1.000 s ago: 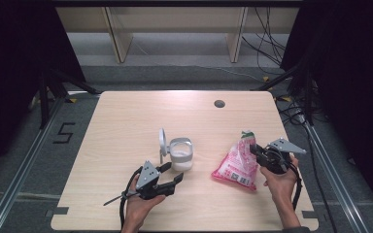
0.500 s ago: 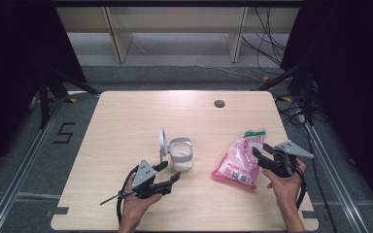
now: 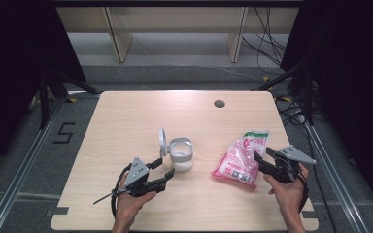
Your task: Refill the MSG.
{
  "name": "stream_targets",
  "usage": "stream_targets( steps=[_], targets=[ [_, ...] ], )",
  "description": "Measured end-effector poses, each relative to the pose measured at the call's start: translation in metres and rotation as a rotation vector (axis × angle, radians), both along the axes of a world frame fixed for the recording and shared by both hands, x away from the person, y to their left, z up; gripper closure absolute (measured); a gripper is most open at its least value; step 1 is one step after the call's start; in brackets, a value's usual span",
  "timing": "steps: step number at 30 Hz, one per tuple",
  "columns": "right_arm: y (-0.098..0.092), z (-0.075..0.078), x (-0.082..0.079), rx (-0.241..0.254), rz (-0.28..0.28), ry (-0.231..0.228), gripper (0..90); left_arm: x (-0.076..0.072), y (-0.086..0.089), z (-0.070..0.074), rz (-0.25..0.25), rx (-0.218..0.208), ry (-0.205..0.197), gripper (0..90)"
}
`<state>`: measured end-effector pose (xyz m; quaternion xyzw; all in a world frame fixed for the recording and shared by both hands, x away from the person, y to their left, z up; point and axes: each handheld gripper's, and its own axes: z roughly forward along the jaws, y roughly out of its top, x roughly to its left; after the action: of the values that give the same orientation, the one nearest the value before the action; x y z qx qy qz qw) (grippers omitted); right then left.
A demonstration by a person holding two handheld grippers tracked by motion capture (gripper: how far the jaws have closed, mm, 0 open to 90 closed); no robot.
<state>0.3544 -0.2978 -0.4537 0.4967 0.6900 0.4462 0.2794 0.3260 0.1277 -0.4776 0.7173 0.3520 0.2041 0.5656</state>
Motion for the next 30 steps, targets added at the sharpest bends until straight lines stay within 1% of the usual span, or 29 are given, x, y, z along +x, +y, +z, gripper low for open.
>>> stream_targets(
  steps=[1, 2, 3, 4, 5, 6, 7, 8, 9, 10, 11, 12, 13, 14, 16, 17, 18, 19, 21, 22, 23, 24, 25, 26, 27, 28, 30],
  targets=[
    [0.004, 0.0, -0.003, 0.025, -0.007, 0.012, 45.9, 0.0, 0.001, 0.0, -0.001, -0.005, -0.005, 41.1],
    [0.004, 0.0, -0.004, -0.003, 0.006, 0.01, 45.5, 0.0, 0.003, 0.001, 0.001, 0.0, -0.007, 41.9],
    [0.006, -0.001, -0.005, -0.007, 0.013, -0.001, 45.2, 0.0, 0.005, 0.002, 0.001, 0.009, -0.009, 42.9],
    [0.011, -0.001, -0.009, 0.02, -0.001, 0.018, 45.0, 0.0, 0.005, 0.002, -0.001, 0.007, -0.009, 43.6],
    [0.01, -0.001, -0.008, -0.02, 0.024, 0.008, 45.0, 0.0, 0.006, 0.002, -0.005, 0.005, -0.008, 44.3],
    [0.012, -0.001, -0.009, -0.024, 0.031, 0.008, 44.9, 0.0, 0.006, 0.002, 0.002, -0.002, 0.003, 45.2],
    [0.015, -0.001, -0.011, -0.022, 0.021, 0.013, 44.8, 0.001, 0.007, 0.002, -0.001, 0.002, 0.001, 45.8],
    [0.018, -0.001, -0.013, -0.007, 0.026, 0.022, 44.8, 0.001, 0.008, 0.002, 0.0, 0.009, 0.001, 47.7],
    [0.017, -0.002, -0.012, -0.032, 0.049, 0.006, 44.6, 0.001, 0.009, 0.002, 0.0, 0.011, 0.0, 50.1],
    [0.021, -0.002, -0.015, -0.012, 0.033, 0.024, 44.5, 0.002, 0.01, 0.002, -0.006, 0.004, -0.006, 52.2],
    [0.021, -0.003, -0.015, -0.02, 0.038, 0.022, 44.5, 0.002, 0.011, 0.003, -0.005, 0.01, -0.01, 54.2],
    [0.019, -0.004, -0.013, -0.046, 0.061, -0.001, 44.5, 0.002, 0.012, 0.003, -0.003, 0.007, -0.002, 55.6],
    [0.022, -0.004, -0.017, -0.022, 0.045, 0.034, 44.5, 0.003, 0.013, 0.003, -0.009, 0.01, -0.01, 57.0],
    [0.022, -0.005, -0.016, -0.03, 0.058, 0.012, 44.6, 0.002, 0.013, 0.004, -0.005, 0.013, -0.009, 59.3],
    [0.024, -0.005, -0.018, -0.028, 0.053, 0.023, 44.5, 0.001, 0.015, 0.005, 0.004, 0.043, -0.016, 63.5],
    [0.024, -0.005, -0.018, -0.039, 0.05, 0.02, 44.5, 0.001, 0.014, 0.005, 0.021, 0.038, -0.009, 65.8],
    [0.022, -0.006, -0.017, -0.052, 0.076, 0.008, 44.4, 0.001, 0.015, 0.005, 0.02, 0.031, -0.016, 68.1],
    [0.023, -0.006, -0.018, -0.051, 0.073, 0.012, 44.4, 0.002, 0.017, 0.006, 0.008, 0.047, -0.03, 70.0],
    [0.024, -0.007, -0.02, -0.058, 0.079, 0.011, 44.4, 0.001, 0.017, 0.007, 0.031, 0.048, -0.025, 73.8],
    [0.026, -0.007, -0.022, -0.042, 0.067, 0.018, 44.4, 0.001, 0.017, 0.008, 0.027, 0.055, -0.027, 75.4],
    [0.026, -0.007, -0.022, -0.045, 0.08, 0.011, 44.4, 0.002, 0.019, 0.009, 0.018, 0.064, -0.035, 77.3],
    [0.028, -0.007, -0.024, -0.043, 0.072, 0.024, 44.4, 0.003, 0.019, 0.009, 0.014, 0.059, -0.041, 78.8],
    [0.027, -0.007, -0.024, -0.051, 0.092, 0.011, 44.4, 0.004, 0.019, 0.009, 0.019, 0.063, -0.044, 80.6],
    [0.028, -0.007, -0.025, -0.057, 0.096, 0.019, 44.3, 0.004, 0.019, 0.01, 0.025, 0.073, -0.041, 81.8],
    [0.032, -0.007, -0.028, -0.034, 0.084, 0.03, 44.3, 0.004, 0.019, 0.01, 0.027, 0.081, -0.038, 82.6],
    [0.031, -0.008, -0.027, -0.046, 0.11, 0.013, 44.3, 0.005, 0.02, 0.011, 0.028, 0.089, -0.04, 83.3],
    [0.033, -0.009, -0.029, -0.057, 0.119, 0.021, 44.3, 0.007, 0.02, 0.011, 0.031, 0.092, -0.036, 84.8]
  ],
)
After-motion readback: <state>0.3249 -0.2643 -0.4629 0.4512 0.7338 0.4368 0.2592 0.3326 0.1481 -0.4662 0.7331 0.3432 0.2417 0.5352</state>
